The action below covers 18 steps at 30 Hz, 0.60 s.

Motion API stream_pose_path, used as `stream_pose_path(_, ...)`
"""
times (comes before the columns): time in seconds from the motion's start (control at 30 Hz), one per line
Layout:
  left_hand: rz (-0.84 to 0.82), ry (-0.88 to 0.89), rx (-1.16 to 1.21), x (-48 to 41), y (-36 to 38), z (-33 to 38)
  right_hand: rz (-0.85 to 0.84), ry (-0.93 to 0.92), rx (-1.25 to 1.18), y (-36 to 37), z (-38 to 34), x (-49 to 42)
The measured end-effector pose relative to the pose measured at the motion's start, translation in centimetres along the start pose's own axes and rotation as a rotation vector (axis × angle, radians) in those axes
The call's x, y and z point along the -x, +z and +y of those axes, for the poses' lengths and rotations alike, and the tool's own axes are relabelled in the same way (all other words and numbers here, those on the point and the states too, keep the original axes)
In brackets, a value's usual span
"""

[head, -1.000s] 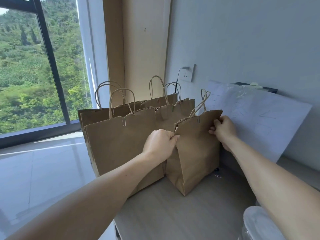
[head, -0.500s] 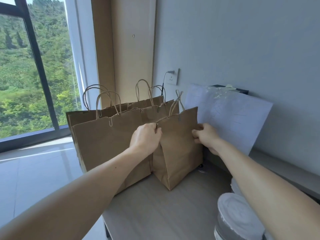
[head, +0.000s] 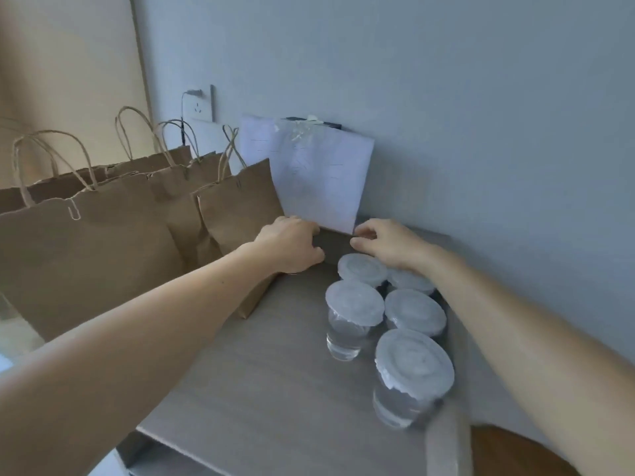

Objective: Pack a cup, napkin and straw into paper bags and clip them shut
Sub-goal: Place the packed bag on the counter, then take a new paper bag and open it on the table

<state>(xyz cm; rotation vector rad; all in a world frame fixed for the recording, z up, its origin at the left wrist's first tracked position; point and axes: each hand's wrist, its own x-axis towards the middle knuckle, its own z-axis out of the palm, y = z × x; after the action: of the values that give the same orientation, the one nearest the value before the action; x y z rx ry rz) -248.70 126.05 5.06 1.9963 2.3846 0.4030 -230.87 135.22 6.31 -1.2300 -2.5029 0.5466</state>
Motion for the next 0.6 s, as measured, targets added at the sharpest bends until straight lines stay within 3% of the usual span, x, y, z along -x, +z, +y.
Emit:
stream_pose_path(0.2,0.003,0.237,0.116,-0.9,0.3,11.1,0.228,0.241,0.001,-5.6,6.3,10.9)
stream_pose_path(0.6,-0.219,0.601,0.11,5.7,6.4,38.0,0.279,0.592,-0.046,-11.8,22.0,35.6)
